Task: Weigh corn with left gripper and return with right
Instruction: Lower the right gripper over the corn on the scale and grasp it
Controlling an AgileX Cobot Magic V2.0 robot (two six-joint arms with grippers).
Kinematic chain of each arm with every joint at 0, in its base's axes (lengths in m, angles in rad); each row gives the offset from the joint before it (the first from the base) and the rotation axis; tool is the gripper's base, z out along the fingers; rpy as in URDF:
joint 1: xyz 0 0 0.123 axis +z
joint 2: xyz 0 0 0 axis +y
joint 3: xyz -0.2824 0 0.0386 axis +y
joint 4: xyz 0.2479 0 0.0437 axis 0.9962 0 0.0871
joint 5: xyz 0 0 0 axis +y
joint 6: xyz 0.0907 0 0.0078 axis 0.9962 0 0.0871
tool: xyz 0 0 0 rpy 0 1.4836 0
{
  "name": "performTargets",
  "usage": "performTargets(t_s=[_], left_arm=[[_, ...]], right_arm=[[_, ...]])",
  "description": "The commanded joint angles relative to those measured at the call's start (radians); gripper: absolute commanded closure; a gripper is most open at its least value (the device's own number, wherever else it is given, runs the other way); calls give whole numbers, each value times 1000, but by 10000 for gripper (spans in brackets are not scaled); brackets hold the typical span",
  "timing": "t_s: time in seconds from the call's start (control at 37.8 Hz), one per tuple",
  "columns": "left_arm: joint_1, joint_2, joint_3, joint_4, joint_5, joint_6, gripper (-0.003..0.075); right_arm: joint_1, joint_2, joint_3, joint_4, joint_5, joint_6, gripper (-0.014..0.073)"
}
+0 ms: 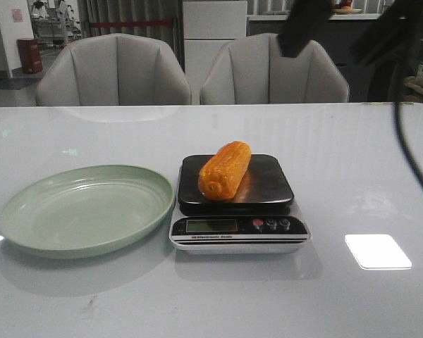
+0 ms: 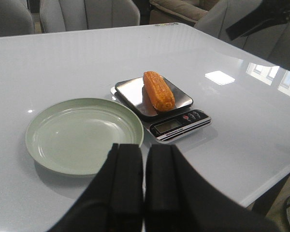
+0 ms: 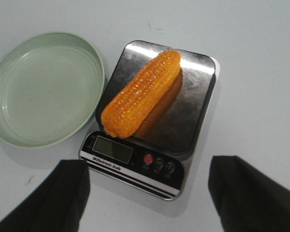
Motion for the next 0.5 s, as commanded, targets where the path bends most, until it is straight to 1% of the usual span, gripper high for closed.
performTargets(t_s=[0.0, 0.11, 0.24, 0.34, 0.42, 0.48], left_arm=[[-1, 11, -27, 0, -77, 0, 606], [-1, 11, -27, 0, -77, 0, 606], [-1, 11, -27, 0, -77, 0, 606], [-1, 11, -27, 0, -77, 0, 606], [-1, 11, -27, 0, -77, 0, 606], [-1, 11, -27, 0, -77, 0, 606]], right_arm=[[12, 99, -157, 1, 30, 36, -12], [36, 221, -294, -28, 127, 81, -11], [81, 355, -449, -156, 230, 244, -11], [115, 439, -538, -230, 259, 398, -11], [124, 487, -578, -236, 263, 499, -11], [124, 513, -593, -236, 269, 542, -11]])
